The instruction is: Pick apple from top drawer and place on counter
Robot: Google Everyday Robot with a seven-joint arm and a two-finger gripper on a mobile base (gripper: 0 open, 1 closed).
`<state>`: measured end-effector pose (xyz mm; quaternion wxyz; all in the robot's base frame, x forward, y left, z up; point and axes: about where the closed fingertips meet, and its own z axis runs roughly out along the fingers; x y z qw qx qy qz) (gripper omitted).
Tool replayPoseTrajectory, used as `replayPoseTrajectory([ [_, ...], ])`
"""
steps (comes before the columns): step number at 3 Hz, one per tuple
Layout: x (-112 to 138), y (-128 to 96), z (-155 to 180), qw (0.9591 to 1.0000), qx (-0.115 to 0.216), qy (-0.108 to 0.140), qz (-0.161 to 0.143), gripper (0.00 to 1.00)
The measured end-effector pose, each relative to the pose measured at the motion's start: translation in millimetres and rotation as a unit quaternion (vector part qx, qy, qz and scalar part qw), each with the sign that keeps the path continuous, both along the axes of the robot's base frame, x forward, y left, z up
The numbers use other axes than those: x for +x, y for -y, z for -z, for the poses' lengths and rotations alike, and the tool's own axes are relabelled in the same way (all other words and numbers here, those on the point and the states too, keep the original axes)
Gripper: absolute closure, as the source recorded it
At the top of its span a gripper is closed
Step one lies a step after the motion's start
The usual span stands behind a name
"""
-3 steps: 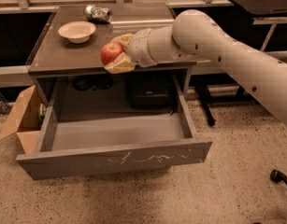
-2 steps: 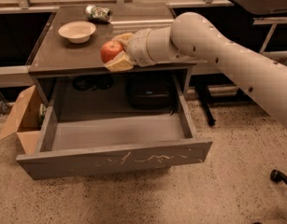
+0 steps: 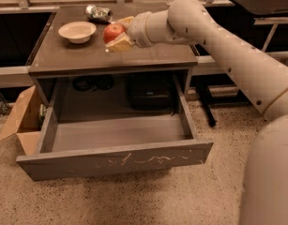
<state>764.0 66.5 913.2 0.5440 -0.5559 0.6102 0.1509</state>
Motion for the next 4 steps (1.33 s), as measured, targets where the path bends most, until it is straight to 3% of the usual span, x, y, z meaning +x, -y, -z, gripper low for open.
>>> replayPoseTrajectory([
  [2,58.8,3.2,-9.1,0.9987,0.047,-0.018,-0.001,1.0],
  [4,86.4,10.3,8.6,0.9951,0.081,-0.054,0.017,0.58],
])
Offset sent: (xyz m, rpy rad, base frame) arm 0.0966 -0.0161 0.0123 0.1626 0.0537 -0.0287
